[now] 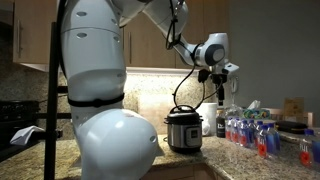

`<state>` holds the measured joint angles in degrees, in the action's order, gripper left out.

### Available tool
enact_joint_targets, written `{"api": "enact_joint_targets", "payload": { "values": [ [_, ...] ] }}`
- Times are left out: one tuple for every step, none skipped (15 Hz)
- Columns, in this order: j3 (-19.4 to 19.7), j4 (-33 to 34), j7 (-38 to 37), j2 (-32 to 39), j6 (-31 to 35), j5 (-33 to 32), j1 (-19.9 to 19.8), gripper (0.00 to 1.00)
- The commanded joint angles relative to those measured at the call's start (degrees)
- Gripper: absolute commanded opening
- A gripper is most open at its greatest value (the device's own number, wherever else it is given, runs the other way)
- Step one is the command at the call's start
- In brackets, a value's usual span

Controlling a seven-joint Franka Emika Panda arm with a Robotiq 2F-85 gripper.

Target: Put the black lid on the pressure cooker

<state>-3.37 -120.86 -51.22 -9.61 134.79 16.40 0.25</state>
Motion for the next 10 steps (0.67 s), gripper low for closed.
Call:
{"api": "enact_joint_targets", "payload": {
  "values": [
    [2.0,0.5,-0.4,-3.8,-14.7,-8.7,-3.2,1.0],
    [3.0,1.2,2.0,-4.1,-19.8,-9.6,-3.5,1.0],
    [3.4,2.0,3.1,-4.0,-23.8,-11.0,-4.0,1.0],
    [3.9,2.7,4.7,-3.8,-27.6,-12.3,-4.4,1.0],
    [4.3,3.7,6.5,-3.4,-31.0,-13.6,-4.6,1.0],
    [4.5,4.4,8.4,-3.0,-33.8,-15.1,-4.8,1.0],
    [4.8,4.8,10.7,-2.6,-35.8,-16.5,-4.9,1.0],
    [4.4,3.6,7.1,-3.4,-32.3,-14.1,-4.7,1.0],
    [4.6,3.8,8.3,-3.3,-33.7,-14.9,-4.8,1.0],
    [4.7,3.9,8.9,-3.2,-34.1,-15.2,-4.9,1.0]
  ]
}}
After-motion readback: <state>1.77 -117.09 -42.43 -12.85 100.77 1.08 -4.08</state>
